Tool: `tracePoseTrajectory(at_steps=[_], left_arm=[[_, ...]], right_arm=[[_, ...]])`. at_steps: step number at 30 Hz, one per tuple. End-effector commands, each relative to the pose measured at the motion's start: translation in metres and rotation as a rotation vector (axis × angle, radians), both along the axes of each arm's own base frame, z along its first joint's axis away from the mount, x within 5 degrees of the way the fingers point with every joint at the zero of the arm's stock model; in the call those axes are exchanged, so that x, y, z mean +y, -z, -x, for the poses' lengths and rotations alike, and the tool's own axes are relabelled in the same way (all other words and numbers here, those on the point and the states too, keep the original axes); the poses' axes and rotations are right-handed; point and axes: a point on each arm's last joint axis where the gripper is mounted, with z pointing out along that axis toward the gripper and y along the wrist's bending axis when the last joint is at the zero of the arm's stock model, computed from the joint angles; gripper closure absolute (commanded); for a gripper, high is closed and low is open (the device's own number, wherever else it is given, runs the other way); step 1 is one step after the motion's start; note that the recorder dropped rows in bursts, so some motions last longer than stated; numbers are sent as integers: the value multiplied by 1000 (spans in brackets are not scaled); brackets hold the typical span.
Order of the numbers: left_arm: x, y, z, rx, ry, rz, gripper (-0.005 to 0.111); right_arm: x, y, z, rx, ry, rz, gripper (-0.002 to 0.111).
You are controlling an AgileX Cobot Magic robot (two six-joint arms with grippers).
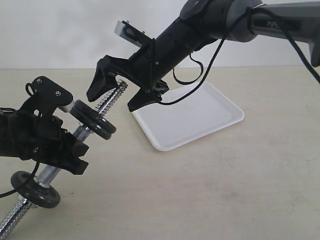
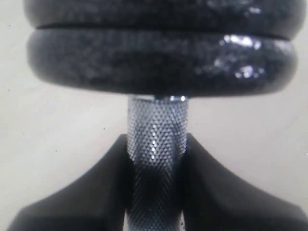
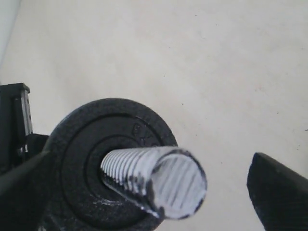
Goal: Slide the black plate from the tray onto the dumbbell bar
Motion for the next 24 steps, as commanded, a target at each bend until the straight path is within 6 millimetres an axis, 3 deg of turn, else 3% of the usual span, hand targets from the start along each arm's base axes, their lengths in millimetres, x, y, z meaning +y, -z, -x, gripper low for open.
tracePoseTrajectory(at_steps=[1, 11, 13, 16, 24], left_arm=[[6, -27, -8, -119, -83, -13, 103], [8, -28, -8, -123, -113, -4, 103], [8, -28, -8, -125, -128, 2, 103], [9, -28, -8, -128, -143, 6, 103], [9, -28, -9, -128, -188, 46, 103]], right_arm=[[-8, -9, -1, -16, 32, -1, 12], [-63, -15, -9, -6, 185, -20, 13], [-68, -17, -9, -16, 194, -15, 17], [-74, -23, -7, -39, 194, -4, 36], [-72, -30, -1, -88, 87, 29, 109]])
